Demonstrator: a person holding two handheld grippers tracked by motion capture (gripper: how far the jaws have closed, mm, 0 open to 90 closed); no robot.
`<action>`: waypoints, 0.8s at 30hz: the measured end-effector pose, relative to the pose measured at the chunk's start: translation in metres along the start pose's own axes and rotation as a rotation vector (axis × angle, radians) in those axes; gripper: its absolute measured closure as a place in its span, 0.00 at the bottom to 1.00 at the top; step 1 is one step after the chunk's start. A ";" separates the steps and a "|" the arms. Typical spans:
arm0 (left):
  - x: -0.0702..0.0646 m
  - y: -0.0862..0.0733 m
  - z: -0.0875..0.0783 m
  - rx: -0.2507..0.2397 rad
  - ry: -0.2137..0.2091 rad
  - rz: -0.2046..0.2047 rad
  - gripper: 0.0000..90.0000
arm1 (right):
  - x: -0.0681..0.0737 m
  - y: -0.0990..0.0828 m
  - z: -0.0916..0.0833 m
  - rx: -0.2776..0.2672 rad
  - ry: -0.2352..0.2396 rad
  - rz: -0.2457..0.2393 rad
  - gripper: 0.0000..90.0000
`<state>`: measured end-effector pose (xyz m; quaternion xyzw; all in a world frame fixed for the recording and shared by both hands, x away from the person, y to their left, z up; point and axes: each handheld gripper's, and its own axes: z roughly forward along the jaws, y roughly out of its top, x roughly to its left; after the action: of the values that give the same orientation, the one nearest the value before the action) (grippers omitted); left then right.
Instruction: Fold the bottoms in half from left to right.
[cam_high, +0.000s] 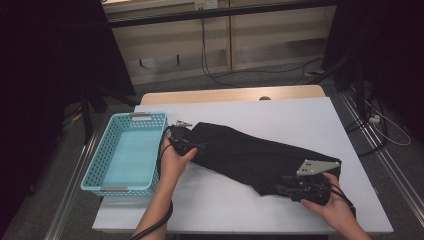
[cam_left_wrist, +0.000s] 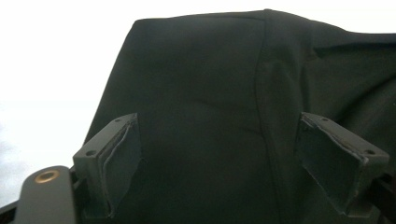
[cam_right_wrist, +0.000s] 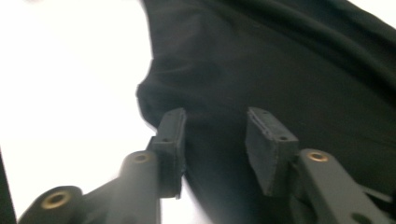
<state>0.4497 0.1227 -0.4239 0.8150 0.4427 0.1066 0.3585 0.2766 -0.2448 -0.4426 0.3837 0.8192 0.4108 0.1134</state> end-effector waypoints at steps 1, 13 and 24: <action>0.000 -0.001 -0.001 -0.004 -0.007 -0.009 0.17 | 0.002 0.000 0.002 -0.002 0.011 -0.004 0.64; -0.004 -0.005 -0.006 -0.016 0.015 0.002 0.17 | 0.013 -0.005 0.011 0.072 0.045 -0.046 0.96; -0.007 -0.004 -0.006 -0.024 0.016 0.007 0.17 | 0.016 -0.009 -0.003 0.090 0.062 -0.087 0.78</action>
<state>0.4396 0.1215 -0.4214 0.8113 0.4415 0.1194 0.3642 0.2597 -0.2378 -0.4454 0.3395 0.8559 0.3799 0.0884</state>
